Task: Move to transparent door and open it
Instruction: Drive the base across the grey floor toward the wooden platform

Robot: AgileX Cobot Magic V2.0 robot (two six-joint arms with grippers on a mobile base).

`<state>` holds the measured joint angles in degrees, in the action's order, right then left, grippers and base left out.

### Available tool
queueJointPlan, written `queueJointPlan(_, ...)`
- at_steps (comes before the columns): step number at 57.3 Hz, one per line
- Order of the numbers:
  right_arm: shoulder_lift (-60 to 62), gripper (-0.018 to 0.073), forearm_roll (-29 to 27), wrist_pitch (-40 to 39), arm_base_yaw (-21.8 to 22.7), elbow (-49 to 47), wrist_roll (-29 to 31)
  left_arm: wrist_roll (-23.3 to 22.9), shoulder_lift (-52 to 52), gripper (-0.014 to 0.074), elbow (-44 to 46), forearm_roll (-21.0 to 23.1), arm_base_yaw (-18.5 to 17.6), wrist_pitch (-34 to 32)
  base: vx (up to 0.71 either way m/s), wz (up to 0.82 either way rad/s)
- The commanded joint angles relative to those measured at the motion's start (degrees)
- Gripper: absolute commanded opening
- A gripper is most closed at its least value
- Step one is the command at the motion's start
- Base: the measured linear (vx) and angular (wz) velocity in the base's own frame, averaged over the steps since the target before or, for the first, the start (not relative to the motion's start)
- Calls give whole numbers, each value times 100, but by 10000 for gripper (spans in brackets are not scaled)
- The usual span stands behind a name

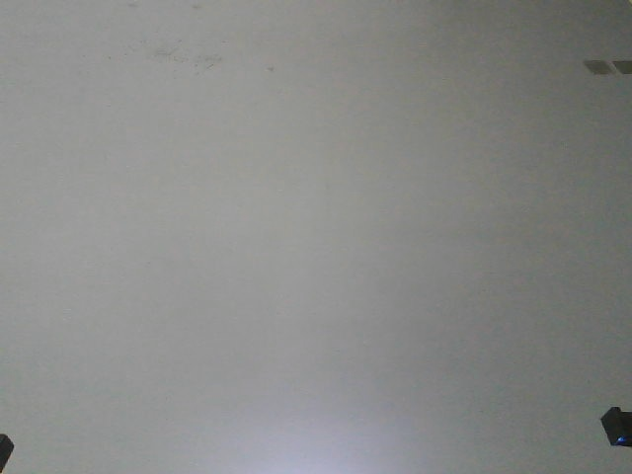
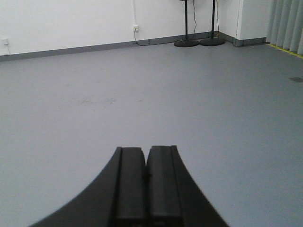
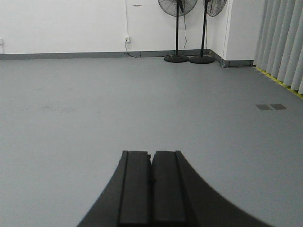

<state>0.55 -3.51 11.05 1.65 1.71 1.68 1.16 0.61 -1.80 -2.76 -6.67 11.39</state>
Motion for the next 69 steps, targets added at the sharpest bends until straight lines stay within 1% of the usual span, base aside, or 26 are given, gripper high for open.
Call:
queueJointPlan(1,92,-1,15,-488,22,26,45,-15,77,-3,-84,10,5,-453,0,0)
queueJointPlan(33,92,-1,15,-488,22,26,45,-15,77,-3,-84,10,5,-453,3,2)
queueJointPlan(69,92,-1,15,-488,22,26,45,-15,77,-3,-84,10,5,-453,15,14)
